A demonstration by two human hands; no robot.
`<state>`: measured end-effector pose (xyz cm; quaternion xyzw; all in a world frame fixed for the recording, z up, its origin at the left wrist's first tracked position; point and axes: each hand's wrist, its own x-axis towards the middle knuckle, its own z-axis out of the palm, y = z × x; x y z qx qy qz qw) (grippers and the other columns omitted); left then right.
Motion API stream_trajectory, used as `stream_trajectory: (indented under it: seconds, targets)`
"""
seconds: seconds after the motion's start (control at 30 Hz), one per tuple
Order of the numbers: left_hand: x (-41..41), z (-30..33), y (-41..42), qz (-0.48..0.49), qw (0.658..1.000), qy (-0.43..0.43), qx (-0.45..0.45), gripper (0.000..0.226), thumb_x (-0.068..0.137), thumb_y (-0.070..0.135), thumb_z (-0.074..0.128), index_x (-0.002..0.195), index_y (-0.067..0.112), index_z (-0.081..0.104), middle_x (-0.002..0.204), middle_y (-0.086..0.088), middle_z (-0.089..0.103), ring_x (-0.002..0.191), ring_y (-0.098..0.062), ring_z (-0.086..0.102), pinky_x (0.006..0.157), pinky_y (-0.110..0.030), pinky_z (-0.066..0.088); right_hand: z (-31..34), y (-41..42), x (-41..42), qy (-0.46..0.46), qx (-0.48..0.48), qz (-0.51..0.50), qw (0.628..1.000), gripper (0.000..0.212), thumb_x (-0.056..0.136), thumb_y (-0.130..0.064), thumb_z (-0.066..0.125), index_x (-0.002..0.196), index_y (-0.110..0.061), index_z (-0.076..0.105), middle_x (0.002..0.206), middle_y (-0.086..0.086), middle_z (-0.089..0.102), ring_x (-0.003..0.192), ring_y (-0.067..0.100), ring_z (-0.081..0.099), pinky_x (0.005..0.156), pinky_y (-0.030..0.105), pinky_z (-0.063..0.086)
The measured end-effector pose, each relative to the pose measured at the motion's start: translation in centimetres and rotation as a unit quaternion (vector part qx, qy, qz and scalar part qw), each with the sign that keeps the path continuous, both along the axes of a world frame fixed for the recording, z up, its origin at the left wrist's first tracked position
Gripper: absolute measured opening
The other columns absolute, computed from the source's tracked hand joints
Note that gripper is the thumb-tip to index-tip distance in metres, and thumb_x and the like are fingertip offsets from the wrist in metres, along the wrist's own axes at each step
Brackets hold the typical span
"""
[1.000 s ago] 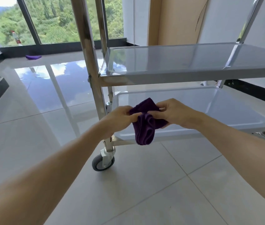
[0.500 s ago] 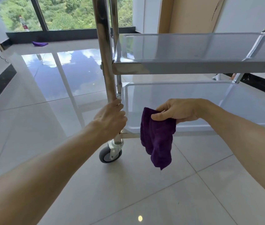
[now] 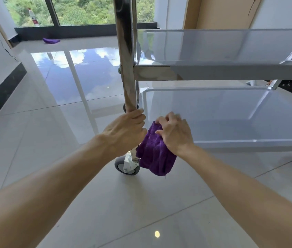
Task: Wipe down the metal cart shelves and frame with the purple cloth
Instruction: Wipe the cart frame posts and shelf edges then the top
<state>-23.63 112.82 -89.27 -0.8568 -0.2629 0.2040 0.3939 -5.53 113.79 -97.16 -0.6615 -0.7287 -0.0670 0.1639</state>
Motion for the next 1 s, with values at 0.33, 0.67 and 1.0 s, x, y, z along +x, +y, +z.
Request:
stream_trajectory:
  seconds: [0.33,0.67,1.0]
  targets:
    - [-1.8,-0.6,0.0,-0.030,0.999,-0.036,-0.008,0.017,0.092,0.014,0.054,0.109,0.011,0.059,0.120,-0.006,0.063,0.128,-0.027,0.045,0.121,-0.038,0.010,-3.1,-2.4,-1.6,-0.103,-0.109,0.108,0.983,0.093,0.078,-0.080,0.047,0.154,-0.034,0.020,0.163,0.009,0.018,0.150,0.030,0.013,0.122,0.049,0.005]
    - [-4.4,-0.2,0.1,-0.076,0.996,-0.044,0.010,0.016,0.088,0.004,0.044,0.096,0.014,0.052,0.093,0.001,0.058,0.106,-0.025,0.052,0.117,-0.035,0.019,-2.5,-3.2,3.1,-0.150,-0.069,0.192,0.967,0.078,0.083,-0.047,0.063,0.153,-0.033,0.030,0.159,0.001,0.033,0.148,0.026,0.027,0.121,0.045,0.019]
    - [-4.6,-0.6,-0.2,-0.053,0.997,-0.064,-0.002,0.026,0.080,0.001,0.037,0.092,0.016,0.054,0.091,0.001,0.061,0.107,-0.025,0.052,0.117,-0.034,0.019,-2.8,-4.1,2.3,-0.145,-0.068,0.117,0.980,0.083,0.083,-0.051,0.060,0.154,-0.025,0.028,0.161,0.006,0.029,0.149,0.028,0.024,0.121,0.047,0.013]
